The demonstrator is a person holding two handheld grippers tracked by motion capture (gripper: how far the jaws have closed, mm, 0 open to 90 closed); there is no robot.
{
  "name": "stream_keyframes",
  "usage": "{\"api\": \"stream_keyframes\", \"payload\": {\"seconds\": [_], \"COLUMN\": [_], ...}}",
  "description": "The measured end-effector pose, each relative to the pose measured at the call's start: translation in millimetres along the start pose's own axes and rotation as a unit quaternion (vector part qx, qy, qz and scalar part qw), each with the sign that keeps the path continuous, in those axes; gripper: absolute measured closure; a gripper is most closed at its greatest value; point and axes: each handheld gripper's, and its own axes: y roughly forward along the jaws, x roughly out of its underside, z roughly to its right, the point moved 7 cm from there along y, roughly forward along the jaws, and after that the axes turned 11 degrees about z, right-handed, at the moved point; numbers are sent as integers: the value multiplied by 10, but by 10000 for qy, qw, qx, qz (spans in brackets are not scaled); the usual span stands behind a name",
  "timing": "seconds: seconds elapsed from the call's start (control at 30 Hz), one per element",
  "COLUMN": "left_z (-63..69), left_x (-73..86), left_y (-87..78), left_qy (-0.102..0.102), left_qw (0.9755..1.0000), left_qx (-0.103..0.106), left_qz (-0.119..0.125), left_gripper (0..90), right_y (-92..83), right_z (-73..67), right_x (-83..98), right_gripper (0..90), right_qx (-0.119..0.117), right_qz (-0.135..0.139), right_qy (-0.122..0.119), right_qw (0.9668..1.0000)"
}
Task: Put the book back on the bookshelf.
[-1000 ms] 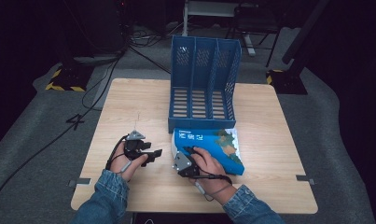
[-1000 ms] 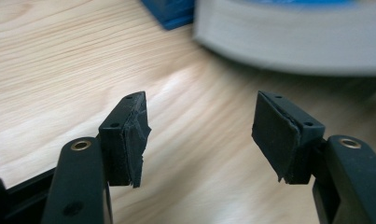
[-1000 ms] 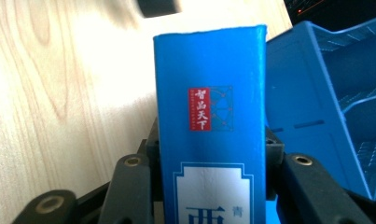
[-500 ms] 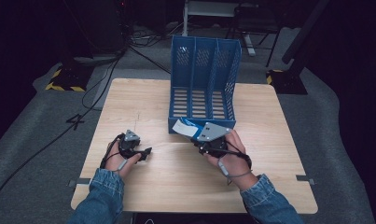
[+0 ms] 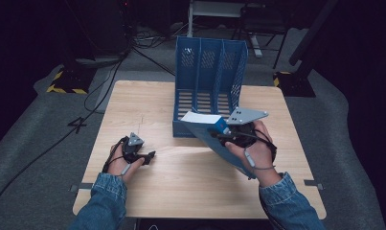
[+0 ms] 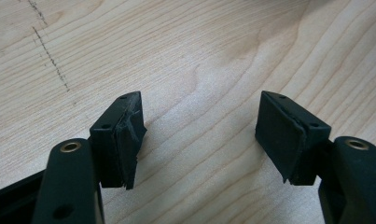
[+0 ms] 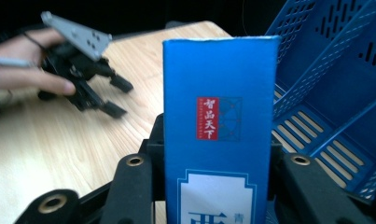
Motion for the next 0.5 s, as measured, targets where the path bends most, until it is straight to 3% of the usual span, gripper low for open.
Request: {"api": "stream_keyframes", "payload": {"seconds": [0.23, 0.3, 0.4, 0.5], "left_z": [-31, -25, -22, -41], "left_x": [-4, -4, 3, 4], "left_y": [-8, -2, -4, -7], "left_qy": [-231, -197, 8, 9], "left_qw": [9997, 9998, 10000, 10000], "left_qx": [90, 59, -17, -28], "left_qz": [56, 67, -22, 1], "left_gripper": [336, 337, 337, 336], "right_y": [-131, -157, -186, -203], "right_z": [94, 123, 156, 180], "right_x": [-122, -148, -187, -235], "right_gripper": [616, 616, 616, 616], "right_qx": [-55, -91, -136, -110], "right_qz": [220, 300, 437, 525], "right_qy": [323, 426, 563, 589], "right_qw": [9992, 9986, 9974, 9968]}}
